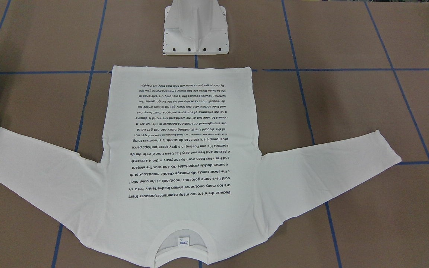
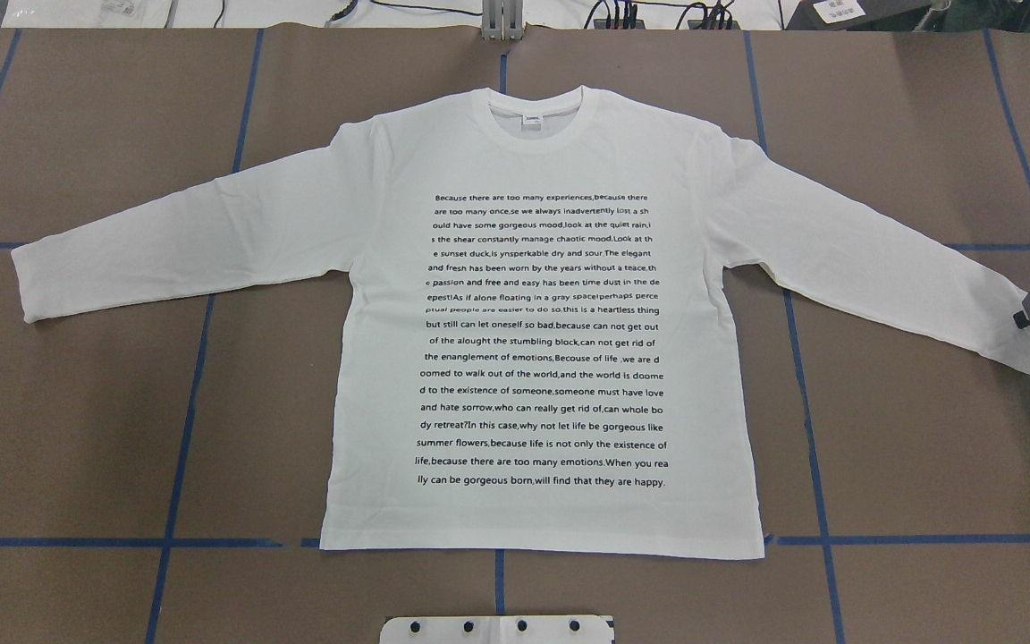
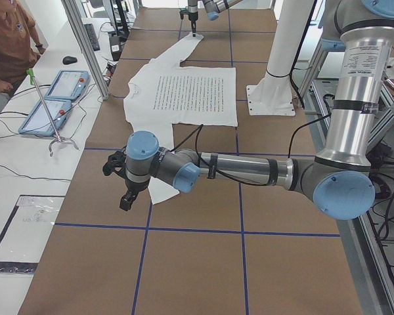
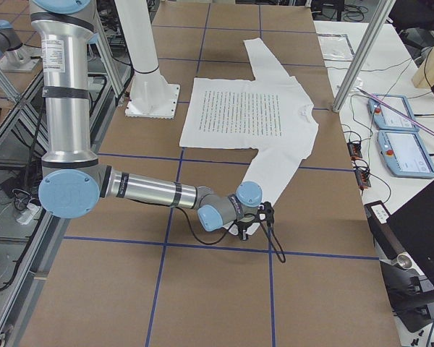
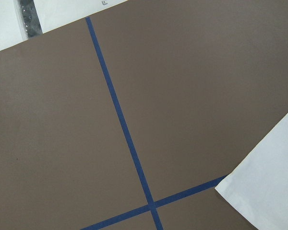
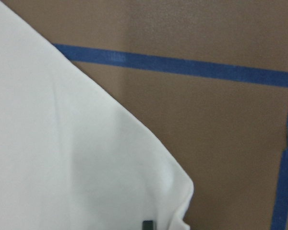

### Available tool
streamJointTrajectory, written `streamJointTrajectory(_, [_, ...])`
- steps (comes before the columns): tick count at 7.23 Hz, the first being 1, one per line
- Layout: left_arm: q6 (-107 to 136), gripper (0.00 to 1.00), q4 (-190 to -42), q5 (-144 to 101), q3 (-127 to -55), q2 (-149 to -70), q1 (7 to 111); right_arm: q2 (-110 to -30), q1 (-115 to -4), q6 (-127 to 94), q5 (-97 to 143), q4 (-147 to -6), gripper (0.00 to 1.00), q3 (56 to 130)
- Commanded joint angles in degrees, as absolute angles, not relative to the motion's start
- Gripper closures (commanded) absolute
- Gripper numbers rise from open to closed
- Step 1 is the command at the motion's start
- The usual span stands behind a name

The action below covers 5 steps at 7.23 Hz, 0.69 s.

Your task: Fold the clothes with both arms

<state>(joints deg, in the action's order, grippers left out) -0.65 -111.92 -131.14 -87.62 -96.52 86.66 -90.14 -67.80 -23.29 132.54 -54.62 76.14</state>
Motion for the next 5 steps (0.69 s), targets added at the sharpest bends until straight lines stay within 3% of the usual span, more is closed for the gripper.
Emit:
streamJointTrajectory(1, [-0.62,0.0,-111.88,-131.13,-87.63,-96.59,86.66,-90.09,-67.94,-23.29,133.33,-55.19,0.83,78.04])
streamJointTrajectory(3, [-0.62,0.0,-111.88,-131.13,-87.71,-96.5,86.66,-90.26,-69.94,-23.38,136.21,-55.11,1.0,80.75])
streamJointTrajectory(5, [-0.62,0.0,-111.88,-131.13,-87.8,-96.5,86.75,-90.09,-70.49,-26.51,139.91,-55.02,1.0,84.8])
